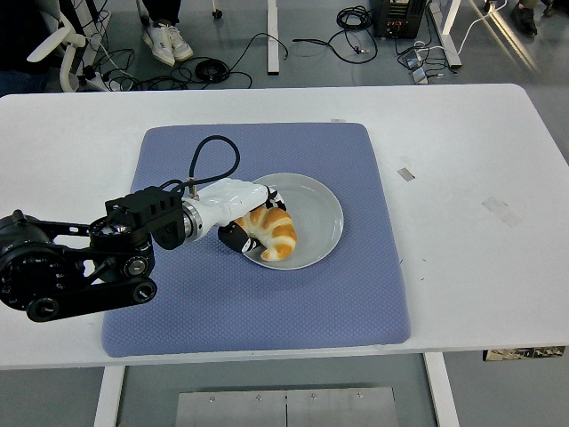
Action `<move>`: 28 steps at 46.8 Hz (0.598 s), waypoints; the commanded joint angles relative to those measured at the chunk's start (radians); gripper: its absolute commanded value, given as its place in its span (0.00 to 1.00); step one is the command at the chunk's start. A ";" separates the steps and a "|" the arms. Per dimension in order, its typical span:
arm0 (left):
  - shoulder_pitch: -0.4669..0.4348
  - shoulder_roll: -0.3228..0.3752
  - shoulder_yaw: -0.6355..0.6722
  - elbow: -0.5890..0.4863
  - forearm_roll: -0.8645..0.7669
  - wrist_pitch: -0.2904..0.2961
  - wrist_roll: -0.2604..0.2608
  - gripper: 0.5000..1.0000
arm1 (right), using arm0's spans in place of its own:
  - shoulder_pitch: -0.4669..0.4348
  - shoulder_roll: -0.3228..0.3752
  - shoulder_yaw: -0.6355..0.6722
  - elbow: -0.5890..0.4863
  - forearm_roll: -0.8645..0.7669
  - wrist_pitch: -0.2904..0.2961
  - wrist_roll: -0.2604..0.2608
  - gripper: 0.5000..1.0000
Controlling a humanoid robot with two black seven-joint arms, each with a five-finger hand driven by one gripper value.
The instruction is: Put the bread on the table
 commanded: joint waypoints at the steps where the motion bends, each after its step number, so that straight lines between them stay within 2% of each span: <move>1: 0.000 0.002 -0.004 0.000 -0.002 0.002 -0.003 0.30 | 0.000 0.000 0.000 0.000 0.000 0.000 0.000 1.00; 9: 0.000 0.006 -0.025 0.005 -0.003 0.006 -0.005 0.24 | 0.000 0.000 0.000 0.000 0.000 0.000 0.000 1.00; 19: 0.000 0.018 -0.061 0.015 -0.006 0.011 -0.003 0.24 | 0.000 0.000 0.000 0.000 0.000 0.000 0.000 1.00; 28: -0.003 0.066 -0.098 0.019 -0.006 0.011 -0.005 0.24 | 0.000 0.000 0.000 0.000 0.000 0.000 0.000 1.00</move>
